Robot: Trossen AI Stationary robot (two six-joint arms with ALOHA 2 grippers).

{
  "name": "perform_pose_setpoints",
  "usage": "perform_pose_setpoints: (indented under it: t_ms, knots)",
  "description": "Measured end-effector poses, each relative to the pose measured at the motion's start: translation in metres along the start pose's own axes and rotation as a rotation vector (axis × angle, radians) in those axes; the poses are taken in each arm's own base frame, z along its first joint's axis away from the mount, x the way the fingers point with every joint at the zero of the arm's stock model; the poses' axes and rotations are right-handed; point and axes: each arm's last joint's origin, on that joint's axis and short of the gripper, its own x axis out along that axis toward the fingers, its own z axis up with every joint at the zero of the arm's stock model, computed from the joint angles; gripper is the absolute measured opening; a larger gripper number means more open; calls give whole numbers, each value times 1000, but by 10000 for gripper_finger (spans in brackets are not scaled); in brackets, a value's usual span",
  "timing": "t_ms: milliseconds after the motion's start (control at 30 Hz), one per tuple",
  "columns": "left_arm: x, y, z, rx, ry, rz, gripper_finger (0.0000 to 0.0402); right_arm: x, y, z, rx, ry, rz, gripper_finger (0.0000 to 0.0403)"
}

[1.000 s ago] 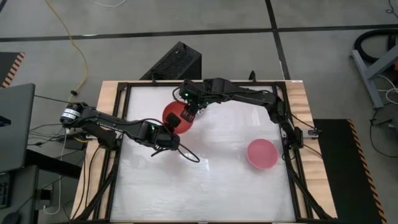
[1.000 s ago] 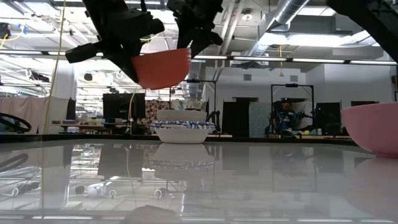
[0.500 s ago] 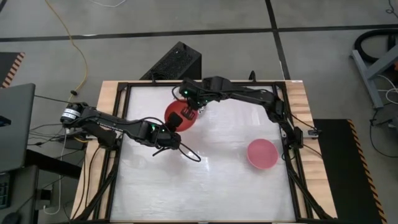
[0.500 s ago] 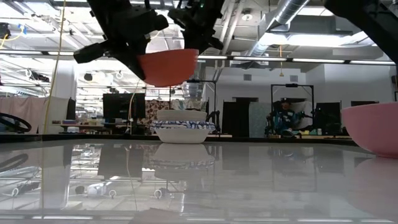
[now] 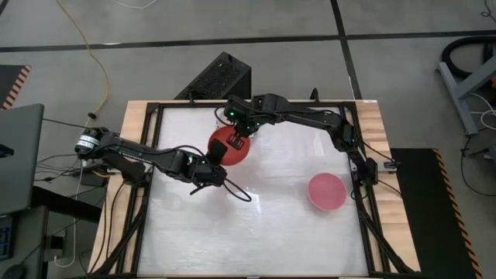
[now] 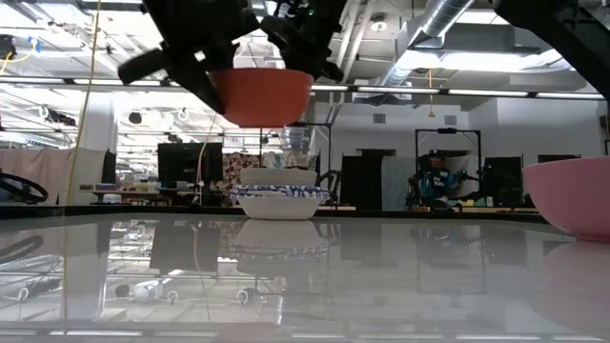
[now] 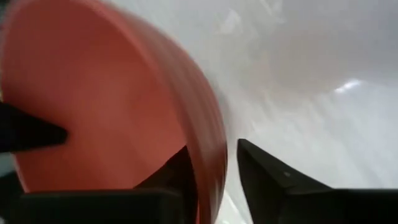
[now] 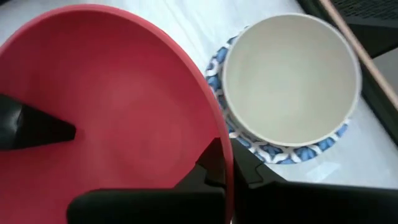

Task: Nest bowls inside each other
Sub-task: Stack the orange bowl on the top of the white bowl

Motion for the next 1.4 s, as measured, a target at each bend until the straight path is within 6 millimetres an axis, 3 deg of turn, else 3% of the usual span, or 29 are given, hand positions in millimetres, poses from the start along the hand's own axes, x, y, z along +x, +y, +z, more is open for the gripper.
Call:
perform_pose_setpoints:
  t_ms: [300,633,900,1133,1400]
  knots:
    - [-24,24,0,-109,30,45,160,-3,-16,7,25,-8,77,8]
    - [-65,46,-22,-237,-61,110,169,-5,-31,13,28,-26,135,8]
    - [-96,58,-50,-548,-136,195,169,-5,-63,25,102,-82,147,8]
    - [-103,63,-63,-798,-175,200,169,-5,-94,33,181,-128,117,8]
    - [-113,73,-85,-1212,-260,157,169,-6,-120,36,243,-149,85,8]
